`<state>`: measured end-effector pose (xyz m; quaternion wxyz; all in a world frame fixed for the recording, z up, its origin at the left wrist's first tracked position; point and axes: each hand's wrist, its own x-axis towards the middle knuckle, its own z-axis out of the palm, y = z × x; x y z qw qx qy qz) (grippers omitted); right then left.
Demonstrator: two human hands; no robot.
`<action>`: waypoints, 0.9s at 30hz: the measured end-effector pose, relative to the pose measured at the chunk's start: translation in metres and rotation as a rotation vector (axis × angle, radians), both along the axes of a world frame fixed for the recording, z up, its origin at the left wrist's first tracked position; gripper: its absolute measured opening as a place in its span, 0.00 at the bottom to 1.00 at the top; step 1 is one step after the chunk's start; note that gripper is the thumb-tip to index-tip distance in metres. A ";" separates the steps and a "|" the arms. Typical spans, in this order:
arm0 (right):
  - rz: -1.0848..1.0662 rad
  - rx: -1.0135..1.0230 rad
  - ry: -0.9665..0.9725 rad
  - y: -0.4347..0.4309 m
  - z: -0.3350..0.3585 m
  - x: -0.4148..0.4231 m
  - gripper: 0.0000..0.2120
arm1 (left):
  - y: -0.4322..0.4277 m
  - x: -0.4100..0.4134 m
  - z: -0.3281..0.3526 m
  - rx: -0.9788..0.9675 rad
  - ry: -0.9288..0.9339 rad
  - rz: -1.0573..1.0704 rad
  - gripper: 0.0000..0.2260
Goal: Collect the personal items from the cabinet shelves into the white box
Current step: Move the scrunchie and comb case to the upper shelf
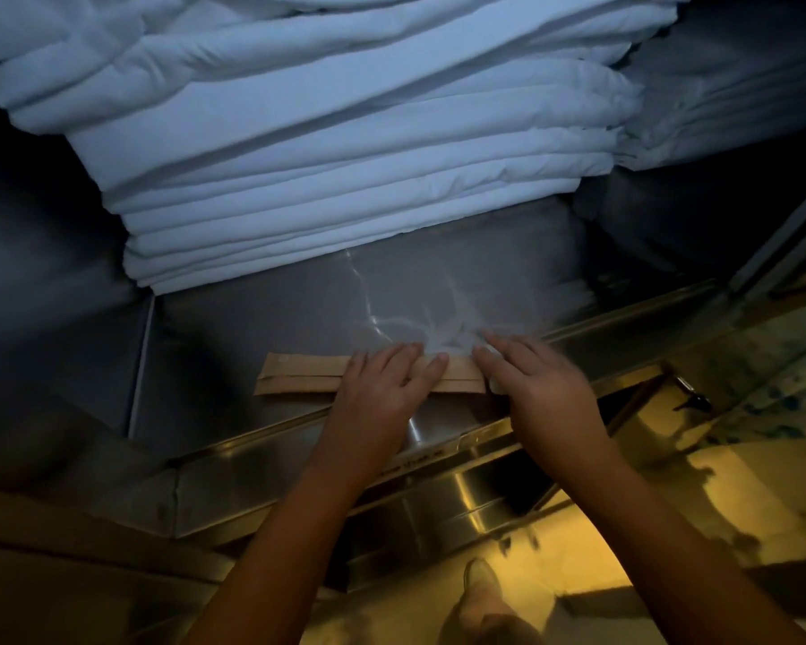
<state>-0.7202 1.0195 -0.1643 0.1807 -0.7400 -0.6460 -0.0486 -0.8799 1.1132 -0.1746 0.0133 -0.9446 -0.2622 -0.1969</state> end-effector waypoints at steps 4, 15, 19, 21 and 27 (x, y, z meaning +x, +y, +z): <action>-0.033 0.096 -0.065 -0.021 -0.002 -0.009 0.19 | -0.007 -0.001 -0.001 0.058 -0.032 -0.087 0.29; -0.270 0.268 -0.191 -0.115 -0.006 -0.008 0.19 | -0.069 0.030 -0.001 0.018 -0.132 -0.350 0.22; -0.385 0.268 -0.200 -0.161 -0.004 0.001 0.17 | -0.103 0.050 0.002 0.005 -0.156 -0.466 0.24; -0.433 0.269 -0.201 -0.184 -0.004 0.003 0.17 | -0.123 0.059 0.004 0.006 -0.160 -0.531 0.25; -0.605 0.299 -0.255 -0.274 0.002 0.000 0.16 | -0.199 0.083 0.009 -0.019 -0.174 -0.684 0.20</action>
